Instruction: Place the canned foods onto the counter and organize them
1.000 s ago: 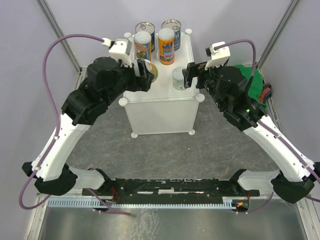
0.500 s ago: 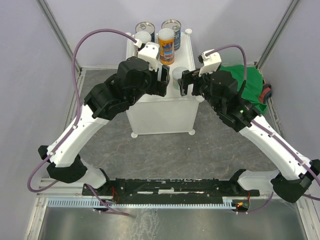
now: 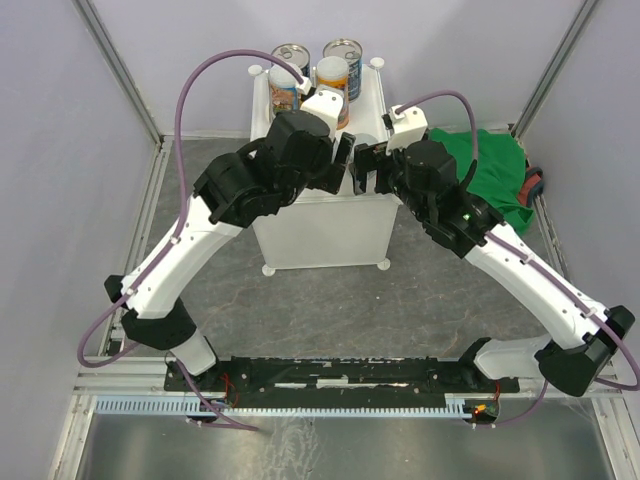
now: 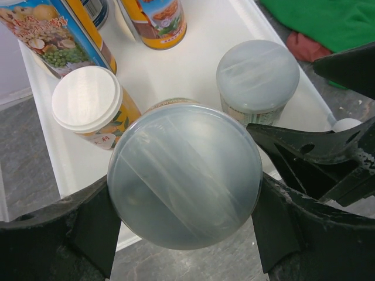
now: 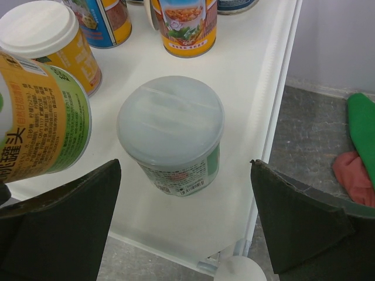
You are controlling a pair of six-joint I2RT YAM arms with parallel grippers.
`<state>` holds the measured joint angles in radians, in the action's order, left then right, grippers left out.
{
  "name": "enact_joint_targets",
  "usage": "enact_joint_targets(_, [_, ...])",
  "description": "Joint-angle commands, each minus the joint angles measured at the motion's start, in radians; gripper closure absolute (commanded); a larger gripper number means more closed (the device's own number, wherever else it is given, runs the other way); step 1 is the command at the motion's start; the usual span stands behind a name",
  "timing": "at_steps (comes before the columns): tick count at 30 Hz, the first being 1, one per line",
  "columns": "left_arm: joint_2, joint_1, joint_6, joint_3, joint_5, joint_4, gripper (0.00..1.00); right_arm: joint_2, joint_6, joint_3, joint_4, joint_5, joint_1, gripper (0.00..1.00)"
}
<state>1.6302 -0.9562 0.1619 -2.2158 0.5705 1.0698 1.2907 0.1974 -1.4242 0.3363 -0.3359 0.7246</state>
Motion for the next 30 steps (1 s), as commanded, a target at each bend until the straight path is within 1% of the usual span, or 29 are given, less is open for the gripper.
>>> enact_joint_targets(1, [0.025, -0.005, -0.023, -0.133, 0.064, 0.016, 0.97, 0.007, 0.013, 0.002, -0.055, 0.009, 0.003, 0.01])
enact_joint_targets(13, [0.1, -0.004, 0.027, -0.249, 0.058, 0.14, 0.97, 0.046, -0.001, -0.005, -0.072, -0.001, 0.001, 0.0])
enact_joint_targets(21, [0.115, 0.001, 0.052, -0.251, 0.039, 0.159, 0.97, 0.063, -0.001, -0.001, -0.09, 0.0, -0.016, 0.02])
enact_joint_targets(24, [0.117, 0.019, 0.069, -0.249, 0.01, 0.159, 0.97, 0.069, 0.006, 0.0, -0.098, 0.014, -0.034, 0.04])
enact_joint_targets(27, [0.121, 0.049, 0.085, -0.248, -0.06, 0.152, 0.97, 0.078, 0.014, -0.002, -0.104, 0.036, -0.055, 0.07])
enact_joint_targets(30, [0.122, 0.074, 0.097, -0.246, -0.095, 0.143, 0.97, 0.087, 0.015, -0.008, -0.109, 0.059, -0.073, 0.11])
